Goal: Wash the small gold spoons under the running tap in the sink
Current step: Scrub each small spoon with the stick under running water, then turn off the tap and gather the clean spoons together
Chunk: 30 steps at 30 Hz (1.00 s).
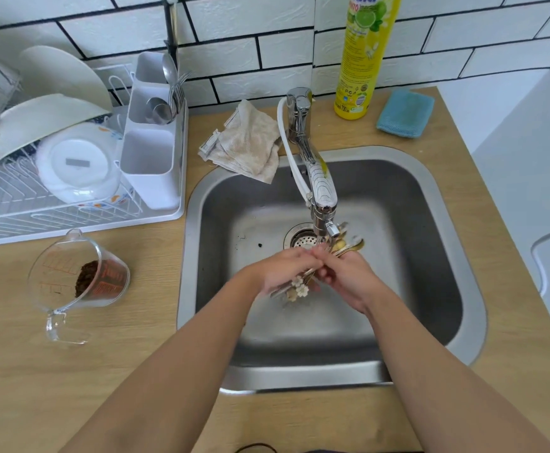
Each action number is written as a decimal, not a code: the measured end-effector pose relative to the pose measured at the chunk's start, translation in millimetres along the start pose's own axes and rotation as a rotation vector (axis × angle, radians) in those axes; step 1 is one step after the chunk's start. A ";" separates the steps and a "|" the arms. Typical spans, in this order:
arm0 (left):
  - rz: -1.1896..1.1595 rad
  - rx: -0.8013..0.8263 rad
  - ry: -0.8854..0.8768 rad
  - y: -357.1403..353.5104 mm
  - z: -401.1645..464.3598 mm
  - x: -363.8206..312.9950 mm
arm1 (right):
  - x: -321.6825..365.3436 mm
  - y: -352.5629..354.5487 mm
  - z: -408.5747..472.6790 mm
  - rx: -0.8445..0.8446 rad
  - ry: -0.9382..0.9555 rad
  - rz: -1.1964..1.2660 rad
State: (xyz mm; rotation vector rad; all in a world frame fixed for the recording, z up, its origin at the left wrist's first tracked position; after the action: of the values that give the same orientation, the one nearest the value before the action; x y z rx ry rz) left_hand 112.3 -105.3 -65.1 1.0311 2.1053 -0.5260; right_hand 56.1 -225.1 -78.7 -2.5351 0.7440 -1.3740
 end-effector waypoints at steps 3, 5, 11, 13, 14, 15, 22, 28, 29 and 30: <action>-0.074 0.176 0.033 -14.6 -16.4 7.1 | -6.2 -6.5 -1.4 0.100 -0.075 -0.025; -0.088 0.234 0.063 -23.3 -28.1 17.6 | -8.7 -9.3 -3.1 0.139 -0.103 -0.101; -0.163 0.142 0.132 -26.2 -50.6 45.7 | -1.9 -7.7 -2.9 0.036 -0.003 -0.059; -0.160 0.113 0.178 -22.5 -55.2 49.8 | -0.9 -14.0 -6.5 0.071 0.085 -0.198; -0.157 0.099 0.203 -21.1 -56.6 50.9 | -1.9 -18.6 -8.1 0.082 0.110 -0.260; -0.156 0.083 0.221 -19.9 -57.7 51.6 | -2.7 -22.0 -8.9 0.081 0.124 -0.304; -0.202 -0.160 0.162 -1.8 -57.1 50.4 | 11.3 17.2 -5.9 -0.107 0.083 -0.589; -0.328 -0.455 0.132 24.0 -58.3 51.1 | 84.4 24.9 -5.8 -0.204 0.306 -0.954; -0.327 -0.478 0.140 25.9 -59.3 51.8 | 100.3 19.3 -6.7 -0.180 0.355 -0.990; -0.324 -0.497 0.144 27.0 -60.1 52.1 | 115.7 13.5 -8.4 -0.162 0.400 -1.016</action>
State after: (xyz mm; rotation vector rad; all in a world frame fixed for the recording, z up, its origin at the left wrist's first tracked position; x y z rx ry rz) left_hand 86.6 -25.4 -66.1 0.4587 2.3772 -0.0620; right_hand 96.9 -293.6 6.7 -2.9041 -0.5588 -2.1859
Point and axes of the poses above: each hand's wrist, its own z-axis towards the middle knuckle, its own y-axis out of the back of the hand, x = y × z, the point moved 6 cm from there along z, towards the middle knuckle, and after that the axes turned 4 degrees about z, right-handed, at the moved point
